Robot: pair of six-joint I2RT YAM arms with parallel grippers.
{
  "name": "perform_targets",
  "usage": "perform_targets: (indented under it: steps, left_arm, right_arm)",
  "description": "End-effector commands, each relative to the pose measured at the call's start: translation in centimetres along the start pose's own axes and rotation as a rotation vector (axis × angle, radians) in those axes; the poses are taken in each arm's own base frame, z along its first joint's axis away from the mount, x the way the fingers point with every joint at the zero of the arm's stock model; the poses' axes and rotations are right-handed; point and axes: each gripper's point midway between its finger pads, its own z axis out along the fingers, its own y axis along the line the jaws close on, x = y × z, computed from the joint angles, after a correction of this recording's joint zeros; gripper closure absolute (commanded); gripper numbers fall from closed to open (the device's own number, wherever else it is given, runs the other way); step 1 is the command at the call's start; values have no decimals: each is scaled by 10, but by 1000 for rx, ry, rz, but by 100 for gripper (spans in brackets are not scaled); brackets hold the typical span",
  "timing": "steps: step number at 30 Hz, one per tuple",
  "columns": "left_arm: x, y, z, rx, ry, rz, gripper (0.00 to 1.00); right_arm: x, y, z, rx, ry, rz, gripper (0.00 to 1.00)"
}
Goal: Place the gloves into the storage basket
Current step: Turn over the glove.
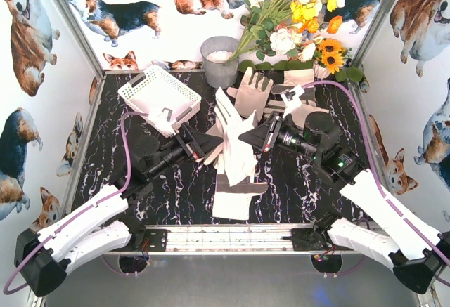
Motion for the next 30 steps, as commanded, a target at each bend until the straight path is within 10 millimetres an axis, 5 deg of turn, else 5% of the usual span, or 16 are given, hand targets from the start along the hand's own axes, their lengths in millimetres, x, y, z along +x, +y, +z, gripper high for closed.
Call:
perform_targets:
  steps: [1,8,12,19,30]
  left_arm:
    - [-8,-48,-4,225,-4,12,0]
    - [-3,-63,-7,295,34,7,0]
    - [-4,-88,-16,428,42,5,0]
    - [-7,-120,-28,559,55,42,1]
    - [-15,-108,-33,538,-35,31,55]
  right_arm:
    - [-35,67,-19,-263,-109,-82,100]
    - [-41,94,-39,-387,-161,-117,100]
    - [-39,109,-46,-470,-149,-88,100]
    - [-32,104,-42,-478,-125,-78,100]
    - [-23,83,-36,-410,-134,-65,100]
